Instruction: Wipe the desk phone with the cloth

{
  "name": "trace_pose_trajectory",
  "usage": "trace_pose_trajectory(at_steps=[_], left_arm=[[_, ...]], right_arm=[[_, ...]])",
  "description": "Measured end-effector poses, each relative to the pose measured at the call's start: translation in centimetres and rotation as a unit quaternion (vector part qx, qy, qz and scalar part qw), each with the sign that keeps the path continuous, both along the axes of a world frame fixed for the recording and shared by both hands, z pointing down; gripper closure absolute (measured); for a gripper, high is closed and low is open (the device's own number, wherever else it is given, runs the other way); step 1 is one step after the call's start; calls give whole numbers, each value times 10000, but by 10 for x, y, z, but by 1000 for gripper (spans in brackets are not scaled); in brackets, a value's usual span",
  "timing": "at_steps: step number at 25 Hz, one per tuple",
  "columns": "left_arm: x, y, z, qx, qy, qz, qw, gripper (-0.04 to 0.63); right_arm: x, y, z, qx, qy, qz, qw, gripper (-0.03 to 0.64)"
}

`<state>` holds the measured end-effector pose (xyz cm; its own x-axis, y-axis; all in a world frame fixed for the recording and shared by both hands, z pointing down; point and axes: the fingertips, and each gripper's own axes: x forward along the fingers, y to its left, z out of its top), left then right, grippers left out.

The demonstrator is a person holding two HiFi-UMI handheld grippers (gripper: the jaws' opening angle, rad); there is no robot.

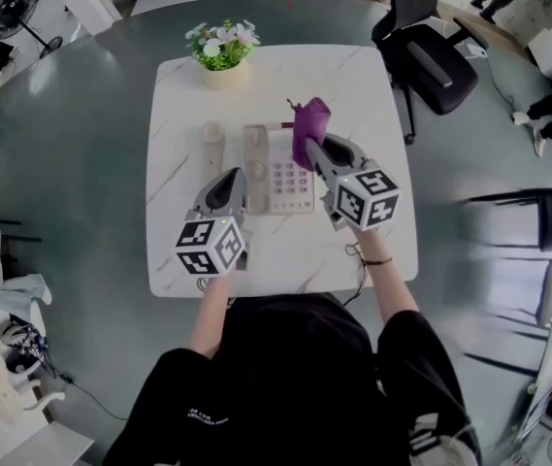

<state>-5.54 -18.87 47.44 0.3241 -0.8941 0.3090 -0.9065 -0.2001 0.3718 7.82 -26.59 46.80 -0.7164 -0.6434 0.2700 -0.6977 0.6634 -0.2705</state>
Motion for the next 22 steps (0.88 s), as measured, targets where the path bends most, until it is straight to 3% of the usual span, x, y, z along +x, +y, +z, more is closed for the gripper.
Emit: trace_pose_trajectory(at_steps=[4, 12, 22], left_arm=[[9, -11, 4, -49, 24, 35, 10000, 597], [14, -27, 13, -152, 39, 11, 9999, 597], [9, -35, 28, -341, 70, -165, 9993, 597]], right_arm=[[10, -21, -1, 374, 520, 262, 9976, 580], [14, -55, 8, 935, 1538, 310, 9832, 580], [-16, -74, 44, 1259, 2631, -488, 9553, 580]])
